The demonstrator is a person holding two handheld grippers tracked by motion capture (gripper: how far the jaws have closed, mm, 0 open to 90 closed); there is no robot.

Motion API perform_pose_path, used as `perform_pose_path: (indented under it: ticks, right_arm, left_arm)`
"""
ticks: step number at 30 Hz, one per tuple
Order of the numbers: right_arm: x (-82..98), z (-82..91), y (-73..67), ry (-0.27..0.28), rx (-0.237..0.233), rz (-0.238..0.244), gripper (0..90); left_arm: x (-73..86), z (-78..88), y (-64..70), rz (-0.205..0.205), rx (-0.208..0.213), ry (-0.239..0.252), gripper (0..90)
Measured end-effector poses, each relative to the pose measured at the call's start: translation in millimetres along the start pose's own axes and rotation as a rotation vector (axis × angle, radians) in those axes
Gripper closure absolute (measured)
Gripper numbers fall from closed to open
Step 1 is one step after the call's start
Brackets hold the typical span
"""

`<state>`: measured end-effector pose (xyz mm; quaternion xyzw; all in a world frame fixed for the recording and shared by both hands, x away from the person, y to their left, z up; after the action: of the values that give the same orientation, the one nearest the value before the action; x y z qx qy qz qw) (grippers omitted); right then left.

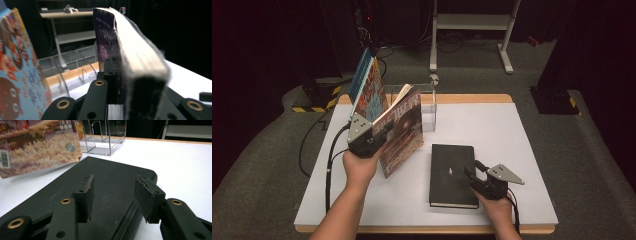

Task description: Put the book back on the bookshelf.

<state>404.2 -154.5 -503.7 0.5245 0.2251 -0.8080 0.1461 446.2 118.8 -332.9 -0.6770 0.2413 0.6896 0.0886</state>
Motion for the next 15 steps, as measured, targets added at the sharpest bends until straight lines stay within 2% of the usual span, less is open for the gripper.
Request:
perform_pose_path:
  ticks: [4, 8, 13, 14, 15]
  right_arm:
    - [-0.2, 3.4, -0.1, 0.004, -0.01, 0.0, 50.1]
    - [-2.6, 6.3, -0.7, 0.009, -0.022, -0.001, 50.4]
    - [-2.4, 7.5, -1.1, 0.009, -0.028, 0.001, 50.3]
    - [-2.8, 8.0, -1.4, 0.017, -0.03, 0.007, 50.5]
    - [-3.5, 9.0, -3.0, 0.038, -0.03, 0.036, 50.6]
  left_arm:
    - [-6.5, 2.3, -4.0, 0.001, -0.033, 0.015, 84.0]
    - [-9.2, 4.3, -5.9, -0.021, -0.069, 0.022, 84.0]
    - [-13.6, 5.0, -9.8, -0.022, -0.091, 0.036, 84.0]
    - [-15.4, 2.3, -11.3, -0.025, -0.102, 0.039, 84.0]
    - [-16.2, 1.1, -12.2, -0.034, -0.107, 0.038, 84.0]
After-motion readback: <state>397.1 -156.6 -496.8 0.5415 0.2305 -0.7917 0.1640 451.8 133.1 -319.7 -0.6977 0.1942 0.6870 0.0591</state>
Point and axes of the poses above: each handheld gripper's, and its own axes: z roughly backward along the jaws, x roughly out of its underside, y roughly to its right, the point moved 8 cm from there along -z, roughly forward along the jaws, and after that the axes turned 7 degrees about -z, right-handed, at the moved point
